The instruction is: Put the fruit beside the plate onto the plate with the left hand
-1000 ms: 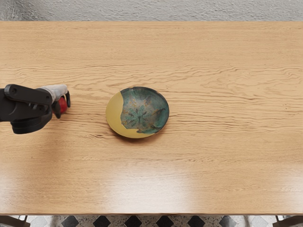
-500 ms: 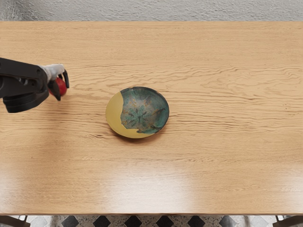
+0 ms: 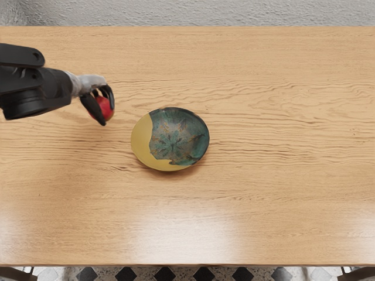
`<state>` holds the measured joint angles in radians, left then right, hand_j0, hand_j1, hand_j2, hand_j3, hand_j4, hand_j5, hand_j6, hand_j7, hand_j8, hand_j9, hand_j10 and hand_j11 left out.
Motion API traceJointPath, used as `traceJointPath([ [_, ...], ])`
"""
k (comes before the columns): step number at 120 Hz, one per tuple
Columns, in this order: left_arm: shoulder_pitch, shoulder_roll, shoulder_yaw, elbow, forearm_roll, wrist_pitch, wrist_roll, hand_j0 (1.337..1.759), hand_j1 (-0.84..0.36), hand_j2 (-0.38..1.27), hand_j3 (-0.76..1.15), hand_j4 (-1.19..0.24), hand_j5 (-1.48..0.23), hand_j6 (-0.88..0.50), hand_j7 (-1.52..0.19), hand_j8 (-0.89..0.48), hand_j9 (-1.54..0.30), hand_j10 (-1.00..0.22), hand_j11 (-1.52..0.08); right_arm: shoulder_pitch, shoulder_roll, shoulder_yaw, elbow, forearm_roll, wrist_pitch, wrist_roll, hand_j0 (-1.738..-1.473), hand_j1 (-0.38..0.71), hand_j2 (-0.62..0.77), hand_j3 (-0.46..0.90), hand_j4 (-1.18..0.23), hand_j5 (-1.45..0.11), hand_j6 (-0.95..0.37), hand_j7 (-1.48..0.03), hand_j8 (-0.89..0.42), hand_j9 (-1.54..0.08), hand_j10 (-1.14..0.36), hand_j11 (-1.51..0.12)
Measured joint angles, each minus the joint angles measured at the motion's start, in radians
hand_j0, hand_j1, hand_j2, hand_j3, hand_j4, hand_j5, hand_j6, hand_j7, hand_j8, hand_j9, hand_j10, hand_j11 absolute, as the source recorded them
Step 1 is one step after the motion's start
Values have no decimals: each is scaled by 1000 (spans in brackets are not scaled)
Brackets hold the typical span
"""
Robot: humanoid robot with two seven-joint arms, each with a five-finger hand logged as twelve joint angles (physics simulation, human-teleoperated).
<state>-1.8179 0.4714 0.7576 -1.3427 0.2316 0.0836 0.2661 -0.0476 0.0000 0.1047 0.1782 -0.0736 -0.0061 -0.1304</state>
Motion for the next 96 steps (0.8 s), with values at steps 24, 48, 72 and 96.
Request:
traceJointPath([
  [24,-23,30,-59,-41,-5,-54,-1,1641,-381,302,0,-733,-1260,-187,-1246,-182,-1199,-447,-1210,0,0,0,0,0,0,0,-1658,-318,-5,0,-26,-34,-26,-33,-26,-34,-26,-34],
  [48,-24,37,-119,-59,-15,-131,-1,1641,-374,288,0,-734,-1267,-186,-1251,-183,-1202,-450,-1211,0,0,0,0,0,0,0,-1658,-318,-5,0,-26,-34,-26,-34,-26,-34,-26,-34],
  [72,-18,25,-174,-73,-24,-189,-1,1642,-368,277,0,-753,-1265,-188,-1250,-184,-1203,-452,-1210,0,0,0,0,0,0,0,-1658,-318,-5,0,-26,-34,-26,-34,-26,-34,-26,-34],
  [96,-2,-18,-222,-77,-23,-198,-1,1643,-370,287,0,-771,-1240,-202,-1236,-192,-1194,-456,-1204,0,0,0,0,0,0,0,-1658,-318,-5,0,-26,-34,-26,-33,-26,-34,-26,-33],
])
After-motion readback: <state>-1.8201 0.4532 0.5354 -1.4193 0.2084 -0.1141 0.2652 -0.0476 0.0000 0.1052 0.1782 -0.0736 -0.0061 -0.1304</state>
